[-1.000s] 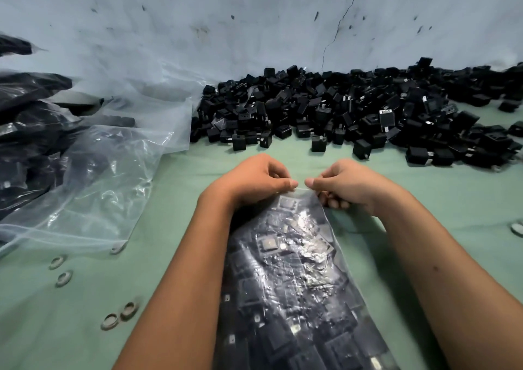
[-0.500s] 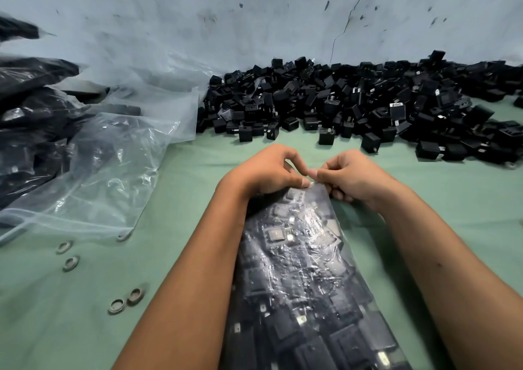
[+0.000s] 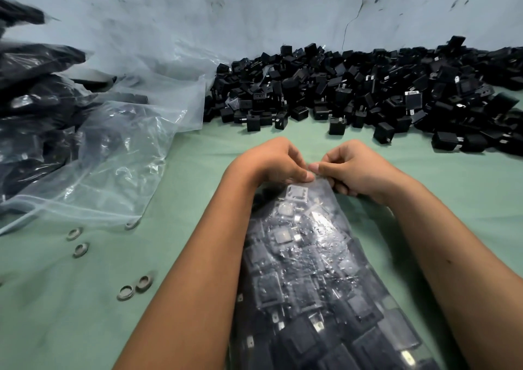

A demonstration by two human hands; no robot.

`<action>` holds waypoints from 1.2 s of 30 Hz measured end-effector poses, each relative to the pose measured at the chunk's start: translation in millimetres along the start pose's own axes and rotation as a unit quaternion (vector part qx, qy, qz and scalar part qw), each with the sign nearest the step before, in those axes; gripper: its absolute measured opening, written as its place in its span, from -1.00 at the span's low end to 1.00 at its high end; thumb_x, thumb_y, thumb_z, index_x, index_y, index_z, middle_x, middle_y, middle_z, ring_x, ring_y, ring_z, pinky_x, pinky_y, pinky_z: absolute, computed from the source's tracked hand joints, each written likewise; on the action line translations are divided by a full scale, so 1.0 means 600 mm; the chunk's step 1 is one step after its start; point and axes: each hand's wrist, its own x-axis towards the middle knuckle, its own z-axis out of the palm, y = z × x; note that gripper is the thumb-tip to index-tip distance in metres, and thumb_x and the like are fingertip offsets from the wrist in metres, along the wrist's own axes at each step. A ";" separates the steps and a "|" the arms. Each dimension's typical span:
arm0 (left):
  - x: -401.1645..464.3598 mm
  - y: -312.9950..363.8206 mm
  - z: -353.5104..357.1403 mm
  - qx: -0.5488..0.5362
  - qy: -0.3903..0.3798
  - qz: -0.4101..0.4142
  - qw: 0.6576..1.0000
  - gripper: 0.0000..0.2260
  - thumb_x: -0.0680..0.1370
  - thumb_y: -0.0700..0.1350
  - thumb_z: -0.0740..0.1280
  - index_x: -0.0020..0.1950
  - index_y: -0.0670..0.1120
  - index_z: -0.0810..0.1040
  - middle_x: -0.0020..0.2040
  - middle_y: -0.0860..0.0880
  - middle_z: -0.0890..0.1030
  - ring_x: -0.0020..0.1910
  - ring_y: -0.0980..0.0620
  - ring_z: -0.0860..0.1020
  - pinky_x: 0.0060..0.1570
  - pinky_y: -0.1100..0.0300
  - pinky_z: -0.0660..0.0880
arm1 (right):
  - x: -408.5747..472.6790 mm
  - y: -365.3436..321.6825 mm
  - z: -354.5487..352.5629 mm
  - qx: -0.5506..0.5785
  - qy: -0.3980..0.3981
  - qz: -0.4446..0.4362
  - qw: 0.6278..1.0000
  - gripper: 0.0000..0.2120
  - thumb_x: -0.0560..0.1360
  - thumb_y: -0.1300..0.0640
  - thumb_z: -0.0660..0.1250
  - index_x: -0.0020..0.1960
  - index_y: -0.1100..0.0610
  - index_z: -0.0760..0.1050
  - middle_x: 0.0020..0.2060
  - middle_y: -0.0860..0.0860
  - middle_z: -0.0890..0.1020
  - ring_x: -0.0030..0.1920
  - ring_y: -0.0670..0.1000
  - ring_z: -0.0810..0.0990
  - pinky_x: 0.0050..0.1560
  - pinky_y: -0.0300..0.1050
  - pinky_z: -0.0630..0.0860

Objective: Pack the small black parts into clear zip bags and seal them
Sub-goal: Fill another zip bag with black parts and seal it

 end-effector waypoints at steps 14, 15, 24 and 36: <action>-0.010 -0.012 0.004 -0.114 -0.001 0.091 0.989 -0.80 0.47 -0.35 0.54 -0.01 -0.21 0.58 -0.33 -0.05 0.70 -0.36 0.14 0.64 -0.31 0.30 0.53 | -0.005 -0.003 0.007 0.072 0.023 -0.013 0.997 -0.61 0.60 0.07 0.43 -0.37 0.14 0.50 -0.63 -0.03 0.45 -0.66 -0.13 0.30 -0.63 -0.31 0.23; -0.010 -0.013 0.005 -0.115 0.000 0.090 0.989 -0.80 0.46 -0.34 0.54 0.00 -0.20 0.58 -0.32 -0.05 0.70 -0.35 0.14 0.65 -0.30 0.30 0.54 | -0.006 -0.002 0.007 0.074 0.022 -0.014 0.997 -0.61 0.60 0.07 0.43 -0.38 0.14 0.50 -0.63 -0.03 0.45 -0.66 -0.13 0.30 -0.63 -0.31 0.24; 0.001 -0.012 0.007 -0.074 0.025 0.062 0.995 -0.68 0.43 -0.19 0.61 0.08 -0.13 0.56 -0.10 -0.05 0.70 -0.18 0.12 0.66 -0.16 0.26 0.57 | -0.004 0.003 0.009 0.087 0.019 -0.034 0.995 -0.67 0.60 0.07 0.42 -0.30 0.17 0.55 -0.62 -0.06 0.44 -0.64 -0.14 0.31 -0.63 -0.30 0.24; 0.001 -0.006 0.016 -0.070 0.013 0.101 0.992 -0.81 0.46 -0.29 0.56 -0.02 -0.18 0.59 -0.31 -0.04 0.71 -0.34 0.14 0.64 -0.30 0.29 0.53 | -0.005 0.007 -0.007 0.082 -0.013 -0.017 0.996 -0.61 0.62 0.05 0.40 -0.36 0.12 0.54 -0.55 0.01 0.49 -0.58 -0.07 0.38 -0.60 -0.28 0.28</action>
